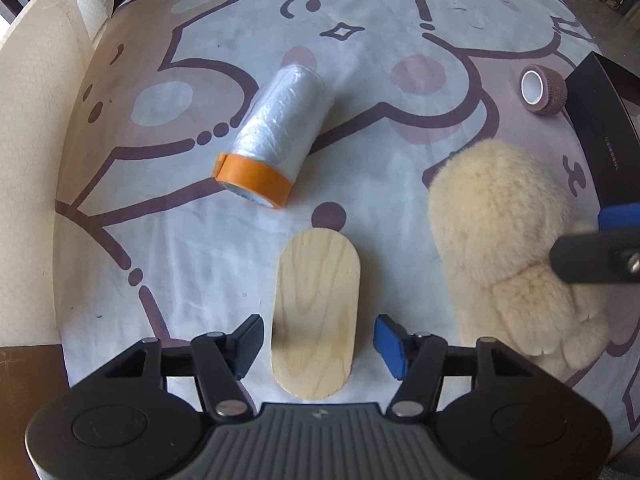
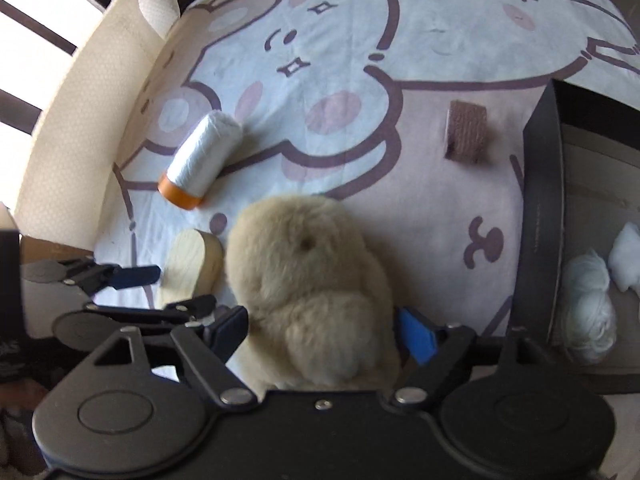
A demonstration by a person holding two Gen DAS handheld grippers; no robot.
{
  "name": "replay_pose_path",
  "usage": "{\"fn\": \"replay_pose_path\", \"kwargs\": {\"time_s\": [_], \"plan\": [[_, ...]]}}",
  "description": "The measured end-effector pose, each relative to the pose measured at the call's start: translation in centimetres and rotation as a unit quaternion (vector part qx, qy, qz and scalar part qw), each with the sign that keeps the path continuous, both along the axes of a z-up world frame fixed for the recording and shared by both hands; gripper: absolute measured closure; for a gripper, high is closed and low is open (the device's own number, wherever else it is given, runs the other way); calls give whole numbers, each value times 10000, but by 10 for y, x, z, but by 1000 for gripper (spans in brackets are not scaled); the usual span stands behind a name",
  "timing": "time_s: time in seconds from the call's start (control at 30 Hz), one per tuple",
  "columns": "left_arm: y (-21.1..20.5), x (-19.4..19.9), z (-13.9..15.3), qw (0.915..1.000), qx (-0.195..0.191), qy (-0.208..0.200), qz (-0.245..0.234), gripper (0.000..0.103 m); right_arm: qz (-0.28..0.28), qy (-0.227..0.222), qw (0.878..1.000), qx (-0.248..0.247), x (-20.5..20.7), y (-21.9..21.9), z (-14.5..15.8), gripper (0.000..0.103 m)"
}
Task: Organize objects
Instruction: 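Grasp the oval wooden board with the left tool while the right tool lifts the bunny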
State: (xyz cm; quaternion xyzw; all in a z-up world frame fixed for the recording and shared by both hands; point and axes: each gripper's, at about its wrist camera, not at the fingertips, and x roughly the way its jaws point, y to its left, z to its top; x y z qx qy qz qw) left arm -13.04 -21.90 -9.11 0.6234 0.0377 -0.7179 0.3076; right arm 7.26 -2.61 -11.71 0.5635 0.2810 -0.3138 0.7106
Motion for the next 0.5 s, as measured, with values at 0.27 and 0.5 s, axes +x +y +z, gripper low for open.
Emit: {"fn": "replay_pose_path", "kwargs": {"time_s": [0.27,0.5], "plan": [[-5,0,-3,10000,64,-6,7,51,13,-22,10000,-79,-2,-11,-22,11],[-19,9,4,9994,104,155,299,57,792,232,9959,-374,37,2,-16,11]]}}
